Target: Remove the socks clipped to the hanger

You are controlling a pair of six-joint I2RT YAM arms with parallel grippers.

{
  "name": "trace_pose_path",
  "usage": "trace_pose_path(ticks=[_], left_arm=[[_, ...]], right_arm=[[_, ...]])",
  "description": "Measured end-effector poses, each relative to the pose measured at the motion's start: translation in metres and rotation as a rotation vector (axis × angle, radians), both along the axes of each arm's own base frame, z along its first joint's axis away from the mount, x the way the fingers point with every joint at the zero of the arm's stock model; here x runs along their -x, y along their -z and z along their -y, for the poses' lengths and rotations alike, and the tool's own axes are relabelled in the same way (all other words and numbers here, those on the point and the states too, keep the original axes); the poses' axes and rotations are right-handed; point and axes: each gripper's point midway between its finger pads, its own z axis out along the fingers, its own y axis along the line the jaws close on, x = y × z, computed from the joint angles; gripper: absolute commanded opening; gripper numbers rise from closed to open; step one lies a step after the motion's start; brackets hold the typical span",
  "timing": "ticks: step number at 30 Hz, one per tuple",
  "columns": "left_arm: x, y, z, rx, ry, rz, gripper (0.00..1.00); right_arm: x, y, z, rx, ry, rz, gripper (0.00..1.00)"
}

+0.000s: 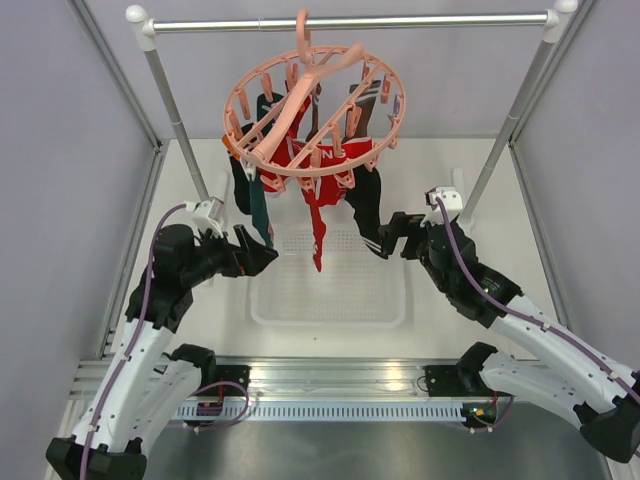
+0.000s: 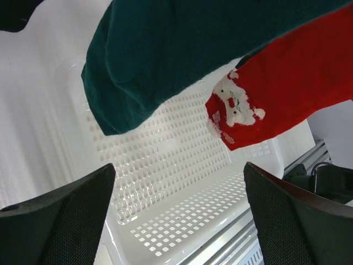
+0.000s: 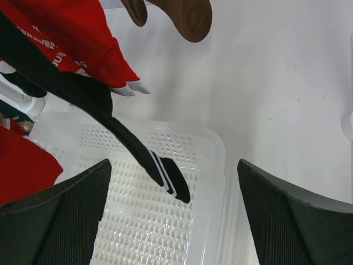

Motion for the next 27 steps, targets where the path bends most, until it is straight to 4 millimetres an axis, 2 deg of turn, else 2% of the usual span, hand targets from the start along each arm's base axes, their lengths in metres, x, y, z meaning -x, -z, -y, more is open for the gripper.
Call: trace_pose_path(ticks=[5, 13, 16, 19, 20, 22, 23, 25, 26, 27], left_arm=[[0.008, -0.01, 0.002, 0.02, 0.025, 0.037, 1.0], [0.024, -0.03, 0.006, 0.055, 0.071, 0.115, 1.0], [0.03, -0.036, 0.008, 0.068, 0.096, 0.136, 1.0], [0.035, -0.039, 0.01, 0.078, 0.117, 0.151, 1.0], [0.036, -0.041, 0.011, 0.082, 0.123, 0.157, 1.0], [0.039, -0.043, 0.012, 0.088, 0.138, 0.165, 1.0], [0.041, -0.043, 0.014, 0.091, 0.147, 0.169, 1.0], [0.044, -0.042, 0.017, 0.096, 0.164, 0.173, 1.0], [0.045, -0.041, 0.018, 0.1, 0.172, 0.173, 1.0], [0.047, -0.04, 0.02, 0.103, 0.18, 0.174, 1.0]], right_arm=[[0.001, 0.007, -0.007, 0.025, -0.054, 0.019, 0.98], [-0.006, 0.035, -0.018, 0.062, -0.097, 0.021, 0.98], [-0.011, 0.043, -0.026, 0.066, -0.116, 0.022, 0.93], [-0.015, 0.044, -0.037, 0.054, -0.15, 0.035, 0.82], [-0.017, 0.044, -0.04, 0.05, -0.16, 0.037, 0.68], [-0.019, 0.048, -0.047, 0.055, -0.184, 0.036, 0.53], [-0.02, 0.05, -0.049, 0.057, -0.192, 0.032, 0.39], [-0.02, 0.054, -0.054, 0.056, -0.212, 0.026, 0.24], [-0.02, 0.055, -0.056, 0.052, -0.218, 0.021, 0.14], [-0.019, 0.056, -0.058, 0.051, -0.229, 0.019, 0.09]])
